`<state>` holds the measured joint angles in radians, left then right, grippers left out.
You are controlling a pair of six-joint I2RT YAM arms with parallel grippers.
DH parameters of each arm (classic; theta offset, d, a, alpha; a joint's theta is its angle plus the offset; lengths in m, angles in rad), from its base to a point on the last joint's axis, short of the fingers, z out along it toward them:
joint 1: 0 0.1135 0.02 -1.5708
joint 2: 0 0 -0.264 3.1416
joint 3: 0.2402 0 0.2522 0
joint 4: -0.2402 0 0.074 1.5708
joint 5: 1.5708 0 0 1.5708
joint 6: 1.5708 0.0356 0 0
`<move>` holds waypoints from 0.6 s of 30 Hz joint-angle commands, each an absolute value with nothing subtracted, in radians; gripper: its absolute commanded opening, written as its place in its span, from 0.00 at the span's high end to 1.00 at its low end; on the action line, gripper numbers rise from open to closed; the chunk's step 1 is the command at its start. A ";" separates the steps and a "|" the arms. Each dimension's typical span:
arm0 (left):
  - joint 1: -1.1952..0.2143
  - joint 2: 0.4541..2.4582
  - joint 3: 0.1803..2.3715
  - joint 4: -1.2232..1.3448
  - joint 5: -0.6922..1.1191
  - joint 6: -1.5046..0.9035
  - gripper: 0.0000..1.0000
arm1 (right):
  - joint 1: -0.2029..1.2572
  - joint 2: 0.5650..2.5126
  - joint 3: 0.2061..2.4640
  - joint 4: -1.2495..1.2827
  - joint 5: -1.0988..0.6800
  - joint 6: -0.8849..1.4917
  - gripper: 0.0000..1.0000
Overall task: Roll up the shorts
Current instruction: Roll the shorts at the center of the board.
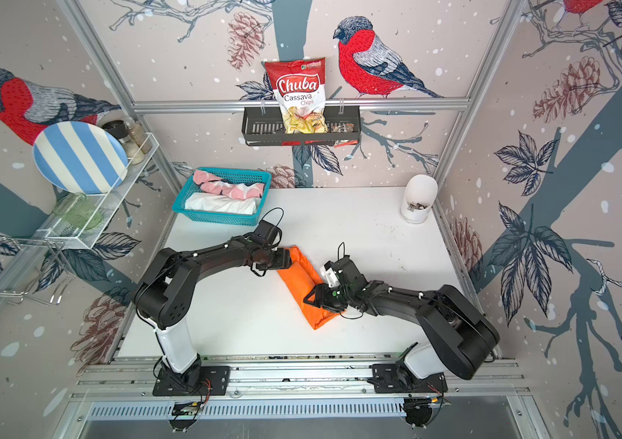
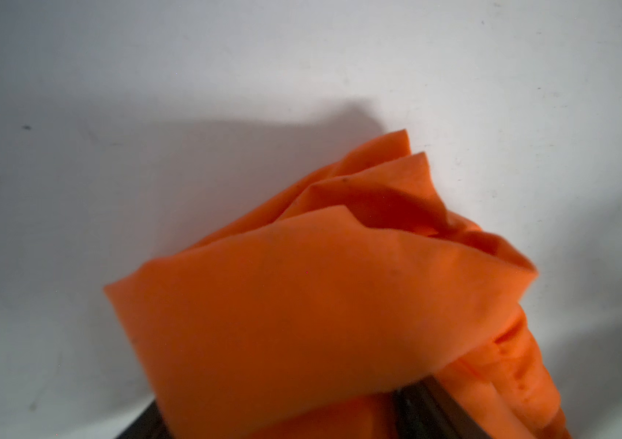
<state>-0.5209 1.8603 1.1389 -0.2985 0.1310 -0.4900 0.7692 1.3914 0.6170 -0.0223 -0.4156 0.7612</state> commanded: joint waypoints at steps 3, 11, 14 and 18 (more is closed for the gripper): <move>-0.525 1.870 1.136 -0.312 0.126 -0.463 0.29 | 0.931 1.359 0.816 -0.489 0.161 0.637 0.29; -0.525 1.869 1.134 -0.314 0.128 -0.463 0.29 | 1.241 1.614 1.179 -0.861 0.618 0.677 0.12; -0.524 1.867 1.129 -0.314 0.129 -0.463 0.29 | 1.301 1.732 1.262 -0.943 0.683 0.690 0.06; -0.525 1.859 1.126 -0.319 0.129 -0.462 0.29 | 1.328 1.825 1.285 -0.955 0.668 0.687 0.00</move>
